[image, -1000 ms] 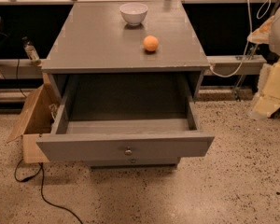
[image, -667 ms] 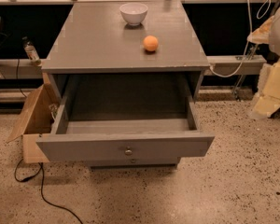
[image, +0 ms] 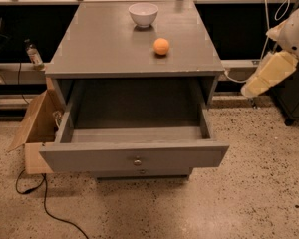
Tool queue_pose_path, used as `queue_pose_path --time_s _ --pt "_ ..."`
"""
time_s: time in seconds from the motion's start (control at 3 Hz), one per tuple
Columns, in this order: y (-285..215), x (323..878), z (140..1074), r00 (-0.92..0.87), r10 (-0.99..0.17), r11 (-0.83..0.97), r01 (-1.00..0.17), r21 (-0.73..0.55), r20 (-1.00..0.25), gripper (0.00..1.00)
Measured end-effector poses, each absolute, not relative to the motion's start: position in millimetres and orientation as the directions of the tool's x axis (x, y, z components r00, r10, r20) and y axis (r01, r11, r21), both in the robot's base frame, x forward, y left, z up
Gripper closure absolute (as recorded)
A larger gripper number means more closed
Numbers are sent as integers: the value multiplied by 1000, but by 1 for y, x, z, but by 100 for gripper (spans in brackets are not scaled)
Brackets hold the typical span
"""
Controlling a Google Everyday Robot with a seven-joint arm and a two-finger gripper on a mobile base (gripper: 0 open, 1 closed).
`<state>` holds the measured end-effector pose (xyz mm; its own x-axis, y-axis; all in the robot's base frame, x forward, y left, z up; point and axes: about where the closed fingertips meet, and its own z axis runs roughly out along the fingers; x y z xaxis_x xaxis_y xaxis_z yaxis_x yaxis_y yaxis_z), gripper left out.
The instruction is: Place orange into top drawer
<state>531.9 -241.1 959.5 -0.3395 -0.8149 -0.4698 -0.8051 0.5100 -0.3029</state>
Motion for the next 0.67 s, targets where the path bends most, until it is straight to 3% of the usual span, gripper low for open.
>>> queue_pose_path --time_s 0.67 --pt "-242 638 938 -410 -592 692 -700 -176 -694 0"
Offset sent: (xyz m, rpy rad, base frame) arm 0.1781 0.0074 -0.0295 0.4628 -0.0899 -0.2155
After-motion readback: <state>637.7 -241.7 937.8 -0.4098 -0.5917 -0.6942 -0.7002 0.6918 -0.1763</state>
